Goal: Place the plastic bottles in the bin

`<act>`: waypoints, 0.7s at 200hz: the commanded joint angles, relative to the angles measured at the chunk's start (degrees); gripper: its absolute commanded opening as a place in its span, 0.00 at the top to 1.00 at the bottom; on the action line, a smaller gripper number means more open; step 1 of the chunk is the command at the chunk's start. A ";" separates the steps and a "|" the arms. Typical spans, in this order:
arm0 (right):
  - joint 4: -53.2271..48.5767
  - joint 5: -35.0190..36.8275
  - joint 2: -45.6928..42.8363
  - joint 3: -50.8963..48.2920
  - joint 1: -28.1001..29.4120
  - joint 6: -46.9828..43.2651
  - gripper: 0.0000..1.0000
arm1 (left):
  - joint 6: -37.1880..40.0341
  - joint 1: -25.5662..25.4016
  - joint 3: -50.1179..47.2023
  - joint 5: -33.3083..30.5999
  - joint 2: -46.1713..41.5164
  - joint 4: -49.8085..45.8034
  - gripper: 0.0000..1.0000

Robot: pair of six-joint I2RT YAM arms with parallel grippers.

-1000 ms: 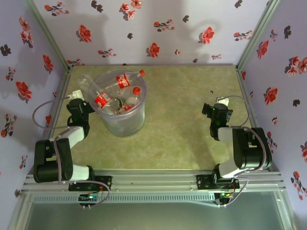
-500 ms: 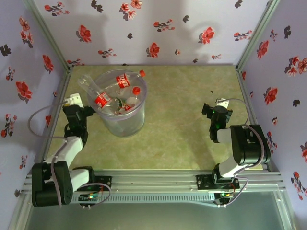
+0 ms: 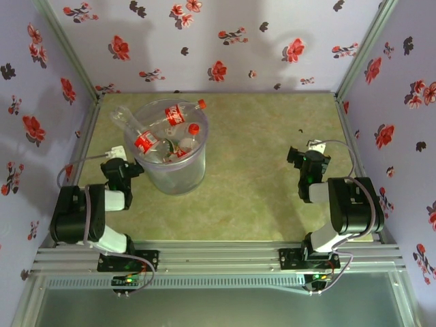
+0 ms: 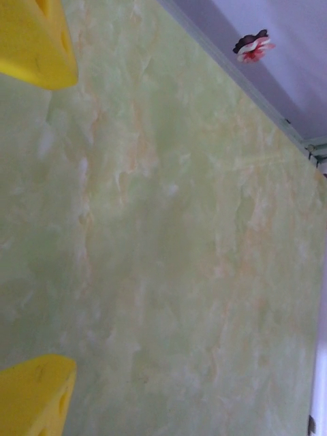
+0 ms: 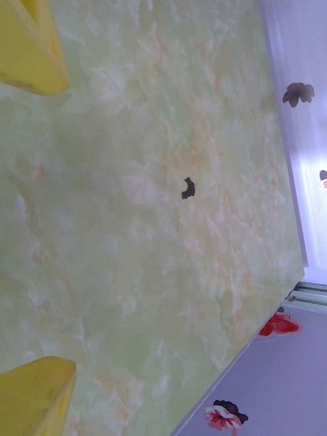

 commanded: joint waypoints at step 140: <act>1.48 -0.75 0.69 0.30 -0.42 -0.65 0.01 | 2.35 -1.07 3.23 -0.20 1.26 2.61 0.00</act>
